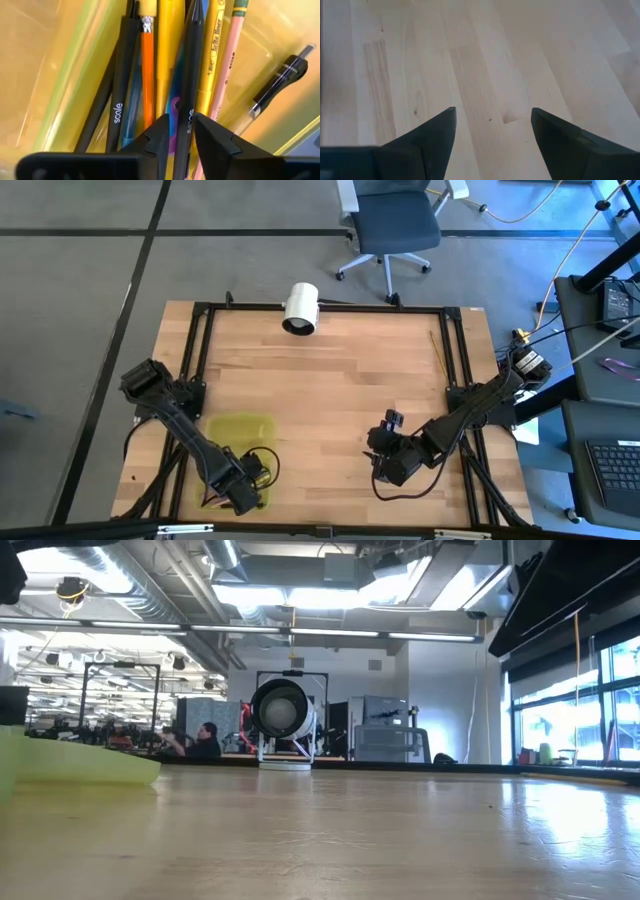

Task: Pick & place school supplies into a supply box
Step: Put the black pen into the yellow supply box, then put the yellow pencil into the yellow supply box

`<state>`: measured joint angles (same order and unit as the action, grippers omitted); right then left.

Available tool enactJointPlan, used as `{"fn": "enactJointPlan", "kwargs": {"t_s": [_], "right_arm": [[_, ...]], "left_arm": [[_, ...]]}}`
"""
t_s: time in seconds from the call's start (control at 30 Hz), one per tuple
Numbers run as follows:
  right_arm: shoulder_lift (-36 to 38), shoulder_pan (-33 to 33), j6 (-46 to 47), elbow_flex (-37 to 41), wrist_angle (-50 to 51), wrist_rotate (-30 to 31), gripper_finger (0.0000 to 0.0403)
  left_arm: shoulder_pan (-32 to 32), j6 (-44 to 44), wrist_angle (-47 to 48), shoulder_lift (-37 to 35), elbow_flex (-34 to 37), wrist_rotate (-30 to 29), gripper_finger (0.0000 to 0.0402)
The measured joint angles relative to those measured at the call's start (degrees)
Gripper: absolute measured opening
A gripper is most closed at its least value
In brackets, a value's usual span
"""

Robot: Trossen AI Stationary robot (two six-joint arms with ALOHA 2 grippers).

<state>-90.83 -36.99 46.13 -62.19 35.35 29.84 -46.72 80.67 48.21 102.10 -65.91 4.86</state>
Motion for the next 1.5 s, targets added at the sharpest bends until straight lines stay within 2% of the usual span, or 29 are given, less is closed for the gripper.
{"fn": "enactJointPlan", "kwargs": {"t_s": [0.17,0.3,0.4,0.53,0.7,0.87,0.97,1.07,1.2,1.37,1.5], "right_arm": [[0.0,0.11,0.51,0.0,-0.06,0.01,0.026],[0.0,0.5,4.88,-0.02,-0.62,0.2,0.026],[0.43,1.99,8.18,-0.07,2.61,0.84,0.026],[3.31,5.87,12.18,-0.07,12.36,0.16,0.026],[8.75,13.73,13.97,-0.07,25.68,-0.88,0.026],[13.72,25.65,13.62,-0.09,34.51,-1.42,0.026],[15.94,34.52,10.98,-0.09,37.52,-1.73,0.026],[16.81,43.75,3.74,-0.09,37.04,-2.87,0.026],[16.28,54.85,-3.66,-0.09,34.74,-6.06,0.026],[14.88,62.59,-10.36,-0.07,31.79,-6.94,0.026],[13.82,65.54,-12.65,-0.07,30.5,-7.05,0.026]], "left_arm": [[0.02,-1.32,0.02,0.0,0.0,0.69,0.0136],[0.38,-2.15,0.02,-0.59,0.05,1.27,0.0173],[0.73,-1.7,-0.15,-4.03,0.07,-1.91,0.0187],[1.96,-3.29,-0.2,-10.27,0.07,-8.0,0.0195],[7.1,-16.12,-0.31,-17.72,0.07,-16.0,0.0195],[18.82,-35.29,-1.24,-22.19,0.04,-16.55,0.0194],[27.17,-49.58,-4.29,-23.05,0.04,-15.39,0.0196],[34.96,-63.21,-9.35,-23.04,0.39,-12.1,0.0195],[42.42,-76.35,-21.48,-22.84,4.01,-2.31,0.0192],[46.68,-83.54,-41.64,-22.86,12.19,6.32,0.0195],[48.56,-83.78,-53.42,-22.86,19.32,8.39,0.0195]]}}
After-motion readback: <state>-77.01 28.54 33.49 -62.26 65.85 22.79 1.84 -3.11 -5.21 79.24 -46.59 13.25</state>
